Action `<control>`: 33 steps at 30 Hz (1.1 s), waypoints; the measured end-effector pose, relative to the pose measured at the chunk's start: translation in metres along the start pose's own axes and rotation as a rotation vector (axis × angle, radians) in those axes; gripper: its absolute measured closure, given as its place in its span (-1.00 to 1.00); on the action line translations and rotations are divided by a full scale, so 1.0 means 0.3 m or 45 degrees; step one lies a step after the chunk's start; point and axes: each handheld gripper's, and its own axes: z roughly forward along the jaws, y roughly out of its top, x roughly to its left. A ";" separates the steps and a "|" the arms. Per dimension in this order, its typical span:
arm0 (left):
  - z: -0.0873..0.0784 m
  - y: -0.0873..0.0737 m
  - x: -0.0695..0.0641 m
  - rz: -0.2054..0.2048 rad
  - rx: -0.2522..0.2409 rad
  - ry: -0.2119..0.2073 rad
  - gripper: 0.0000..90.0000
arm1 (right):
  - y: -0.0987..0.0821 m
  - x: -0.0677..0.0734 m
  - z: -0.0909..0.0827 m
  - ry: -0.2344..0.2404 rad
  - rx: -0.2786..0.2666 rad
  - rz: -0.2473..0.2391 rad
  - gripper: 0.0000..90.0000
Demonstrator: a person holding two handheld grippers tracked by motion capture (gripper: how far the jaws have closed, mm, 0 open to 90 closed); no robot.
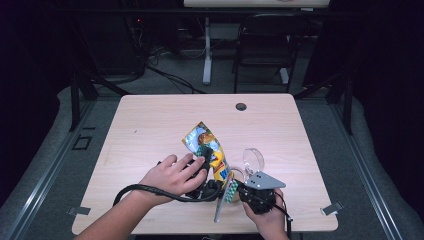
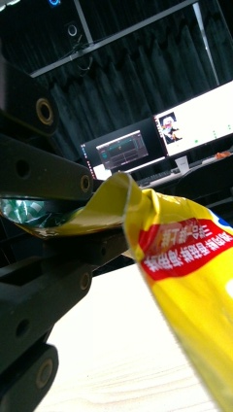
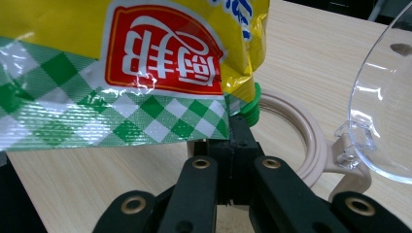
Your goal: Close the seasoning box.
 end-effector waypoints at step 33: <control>-0.005 0.010 0.011 -0.005 -0.003 -0.005 0.85 | 0.000 0.000 0.002 0.005 0.000 -0.006 1.00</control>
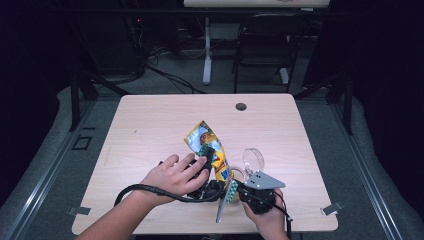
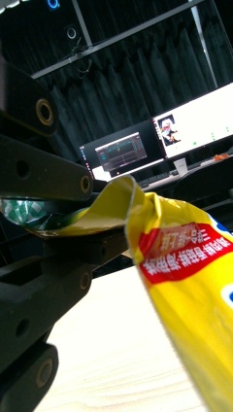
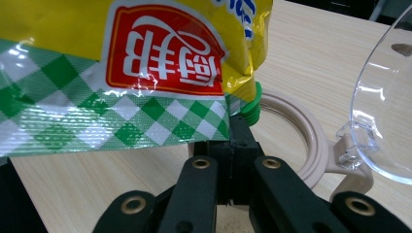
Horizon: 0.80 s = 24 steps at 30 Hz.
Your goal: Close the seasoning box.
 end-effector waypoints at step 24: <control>-0.001 0.008 0.011 -0.003 -0.010 -0.001 0.85 | 0.000 0.000 -0.002 -0.001 0.002 0.001 1.00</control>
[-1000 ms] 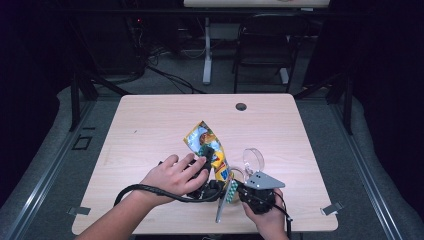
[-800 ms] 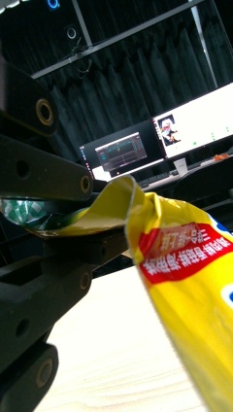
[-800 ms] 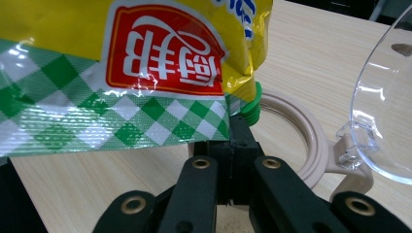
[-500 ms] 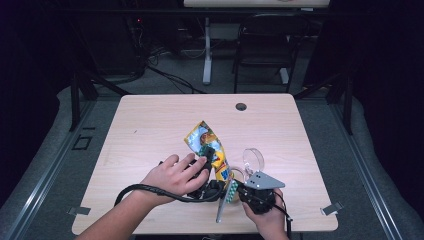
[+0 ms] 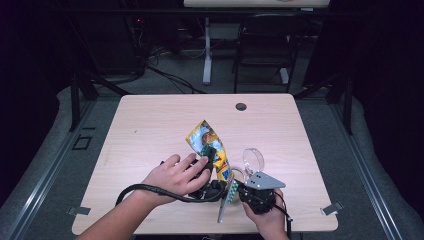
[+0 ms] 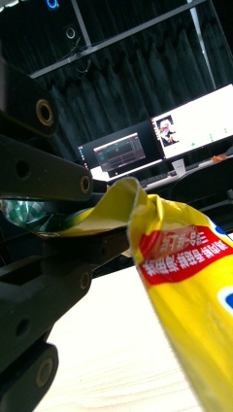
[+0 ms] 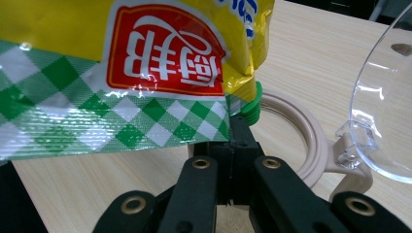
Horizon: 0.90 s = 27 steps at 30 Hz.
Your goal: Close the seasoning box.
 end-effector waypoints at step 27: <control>0.009 0.005 0.020 -0.018 -0.025 -0.019 0.86 | -0.001 0.008 -0.017 -0.003 -0.015 0.000 1.00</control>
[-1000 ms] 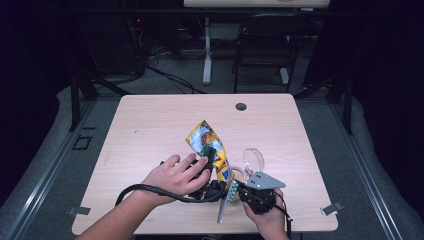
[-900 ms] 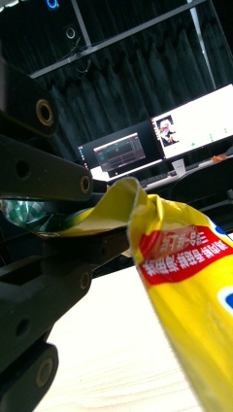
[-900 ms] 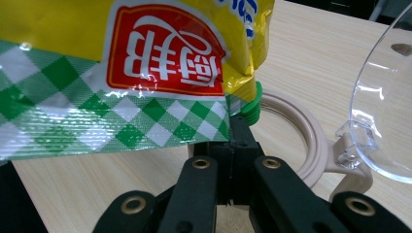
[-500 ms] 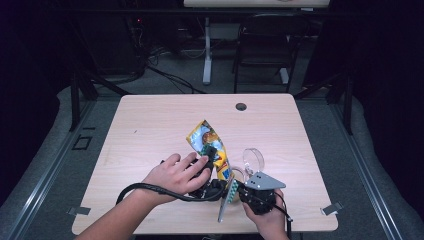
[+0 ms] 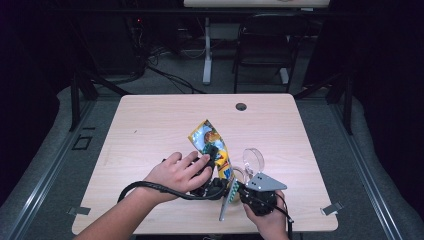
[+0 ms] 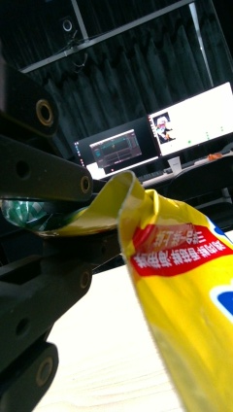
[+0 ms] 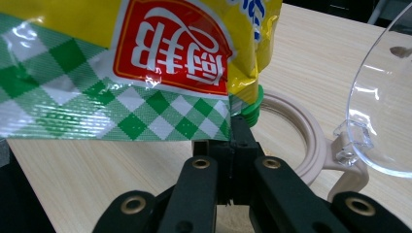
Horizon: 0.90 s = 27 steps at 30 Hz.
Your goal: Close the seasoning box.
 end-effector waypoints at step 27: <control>-0.013 0.016 0.012 0.061 0.015 0.018 0.85 | -0.002 0.002 0.001 0.002 -0.005 0.000 1.00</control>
